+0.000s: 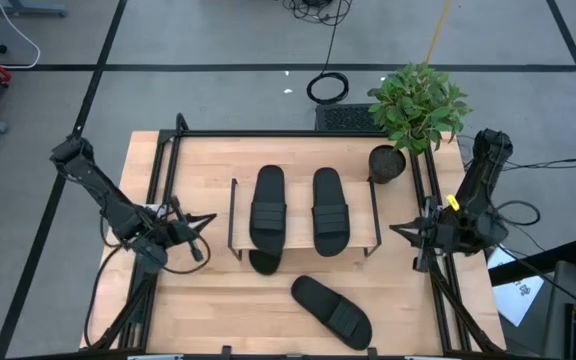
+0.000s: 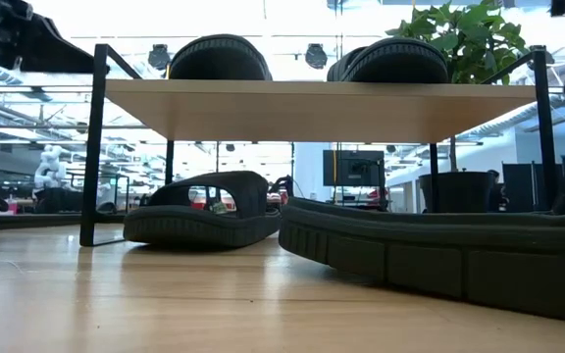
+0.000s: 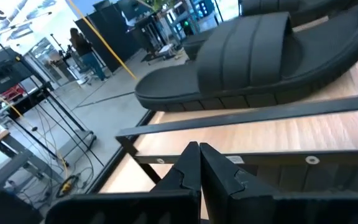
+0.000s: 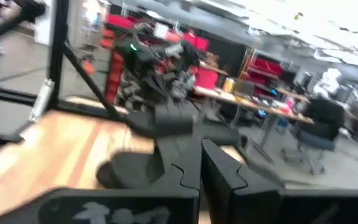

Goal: Pick and place slides into the shelf
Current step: Adjust the shelf

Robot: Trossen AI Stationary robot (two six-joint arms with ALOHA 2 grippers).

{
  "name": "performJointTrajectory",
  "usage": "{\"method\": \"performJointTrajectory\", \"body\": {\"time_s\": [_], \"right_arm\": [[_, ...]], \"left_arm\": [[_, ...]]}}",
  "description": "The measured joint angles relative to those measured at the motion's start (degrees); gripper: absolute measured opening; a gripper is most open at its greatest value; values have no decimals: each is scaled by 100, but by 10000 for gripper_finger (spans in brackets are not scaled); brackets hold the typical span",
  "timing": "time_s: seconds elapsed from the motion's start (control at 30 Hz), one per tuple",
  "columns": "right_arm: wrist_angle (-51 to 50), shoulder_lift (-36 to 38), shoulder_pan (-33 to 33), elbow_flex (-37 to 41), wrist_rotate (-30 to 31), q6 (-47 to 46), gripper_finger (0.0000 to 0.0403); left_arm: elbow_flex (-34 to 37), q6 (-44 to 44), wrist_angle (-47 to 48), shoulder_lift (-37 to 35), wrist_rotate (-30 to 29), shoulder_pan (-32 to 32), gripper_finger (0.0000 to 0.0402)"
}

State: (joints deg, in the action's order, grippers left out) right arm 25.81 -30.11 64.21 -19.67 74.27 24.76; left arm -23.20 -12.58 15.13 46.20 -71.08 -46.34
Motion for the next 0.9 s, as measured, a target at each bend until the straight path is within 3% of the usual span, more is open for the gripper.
{"method": "performJointTrajectory", "body": {"time_s": [0.17,0.3,0.47,0.53,0.6,0.7,0.83,0.9], "right_arm": [[-1499,50,-413,-1019,-1214,-18,0],[-3125,-141,-1396,-1874,-2173,-858,0],[-3727,-678,-3130,-2321,-4846,-1354,0],[-3793,-889,-3736,-2373,-5559,-1648,0],[-4308,-906,-4187,-2423,-5779,-2095,0],[-5060,-609,-4581,-2474,-5496,-2734,0],[-5266,55,-4666,-2472,-5242,-2970,0],[-5596,301,-4647,-2490,-4834,-3207,0]], "left_arm": [[0,409,61,-518,-58,-47,0],[0,535,102,-727,-60,-47,0],[0,540,164,-748,-47,-47,0],[0,538,205,-748,7,-47,0],[1,518,246,-748,39,-47,0],[1,448,336,-748,54,-71,0],[0,439,364,-750,65,-173,0],[0,387,414,-750,63,-224,0]]}}
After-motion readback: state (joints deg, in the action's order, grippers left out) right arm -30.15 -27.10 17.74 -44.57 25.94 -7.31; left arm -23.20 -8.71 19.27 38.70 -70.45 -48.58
